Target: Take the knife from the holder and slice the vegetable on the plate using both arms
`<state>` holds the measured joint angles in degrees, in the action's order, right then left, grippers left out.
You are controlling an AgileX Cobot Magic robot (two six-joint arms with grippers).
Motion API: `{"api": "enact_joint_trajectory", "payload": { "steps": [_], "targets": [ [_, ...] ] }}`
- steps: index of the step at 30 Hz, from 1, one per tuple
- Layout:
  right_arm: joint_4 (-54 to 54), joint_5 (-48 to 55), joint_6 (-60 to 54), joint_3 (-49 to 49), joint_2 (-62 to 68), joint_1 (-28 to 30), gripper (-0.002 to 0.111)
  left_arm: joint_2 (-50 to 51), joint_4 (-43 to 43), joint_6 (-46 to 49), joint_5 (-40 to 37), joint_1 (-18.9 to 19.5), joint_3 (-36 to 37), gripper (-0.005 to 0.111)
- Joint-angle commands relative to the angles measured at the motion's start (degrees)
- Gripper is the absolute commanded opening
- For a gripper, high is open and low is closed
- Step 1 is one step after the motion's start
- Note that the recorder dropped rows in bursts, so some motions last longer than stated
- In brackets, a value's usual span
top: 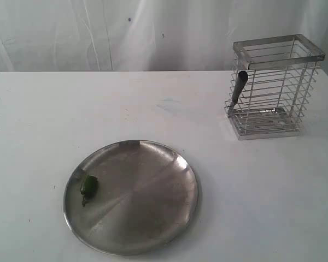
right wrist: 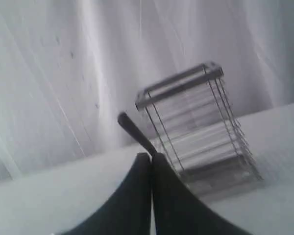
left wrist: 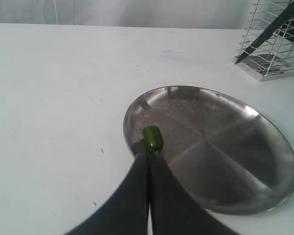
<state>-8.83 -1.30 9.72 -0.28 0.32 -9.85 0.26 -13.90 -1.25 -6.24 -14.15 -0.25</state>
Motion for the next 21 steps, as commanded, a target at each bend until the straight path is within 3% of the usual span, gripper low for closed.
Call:
{"api": "enact_joint_trajectory", "payload": {
  "steps": [1,15,21],
  "targets": [
    [-1.3,-11.1,12.2,0.3,-0.3,0.2,0.000,-0.3,-0.7,0.0,0.2,0.1,0.2,0.000],
    [-1.3,-9.6,14.5,0.3,-0.3,0.2,0.000,-0.3,-0.7,0.0,0.2,0.1,0.2,0.000],
    [-1.3,8.6,12.6,-4.9,-0.3,-0.9,0.000,-0.3,-0.7,0.0,0.2,0.1,0.2,0.000]
  ]
}}
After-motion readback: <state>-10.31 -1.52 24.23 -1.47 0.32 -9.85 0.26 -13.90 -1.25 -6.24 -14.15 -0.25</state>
